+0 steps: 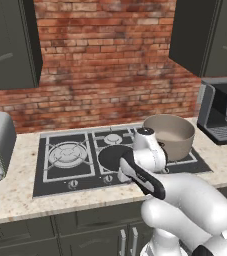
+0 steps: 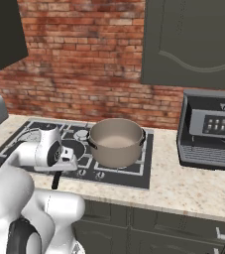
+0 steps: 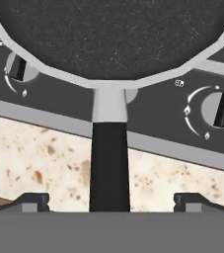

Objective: Move the pot and pan from the stove into the sink.

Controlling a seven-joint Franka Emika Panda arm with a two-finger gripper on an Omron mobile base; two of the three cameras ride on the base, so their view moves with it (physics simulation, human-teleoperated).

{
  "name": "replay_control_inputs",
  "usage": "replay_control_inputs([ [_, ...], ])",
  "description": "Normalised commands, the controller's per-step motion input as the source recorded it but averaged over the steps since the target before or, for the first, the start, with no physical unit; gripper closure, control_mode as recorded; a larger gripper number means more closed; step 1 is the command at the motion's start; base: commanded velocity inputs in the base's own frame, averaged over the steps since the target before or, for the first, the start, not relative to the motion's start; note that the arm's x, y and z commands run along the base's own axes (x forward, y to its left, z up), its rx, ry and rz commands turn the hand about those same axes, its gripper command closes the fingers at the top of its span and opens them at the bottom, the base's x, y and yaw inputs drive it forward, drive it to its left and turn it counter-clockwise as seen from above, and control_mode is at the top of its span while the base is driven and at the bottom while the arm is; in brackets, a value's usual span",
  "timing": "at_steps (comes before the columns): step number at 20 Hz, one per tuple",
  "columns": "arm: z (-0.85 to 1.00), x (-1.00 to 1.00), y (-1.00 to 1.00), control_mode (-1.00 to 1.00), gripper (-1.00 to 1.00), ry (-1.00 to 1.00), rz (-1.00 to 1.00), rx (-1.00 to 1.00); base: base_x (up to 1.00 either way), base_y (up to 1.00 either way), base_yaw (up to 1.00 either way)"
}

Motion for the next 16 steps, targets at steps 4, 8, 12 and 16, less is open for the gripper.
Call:
replay_control_inputs([
  [4, -0.75, -0.04, -0.23, -1.00, -1.00, 0.00, 0.00, 0.03, 0.00, 0.00, 0.00],
  [8, -0.76, -0.06, -0.20, -1.00, -1.00, 0.00, 0.00, 0.06, 0.00, 0.00, 0.00],
  [12, -0.14, -0.02, -0.05, -1.00, 1.00, 0.00, 0.00, 0.05, 0.00, 0.00, 0.00],
  [16, 0.01, 0.00, 0.00, -1.00, 1.00, 0.00, 0.00, 0.00, 0.00, 0.00, 0.00],
])
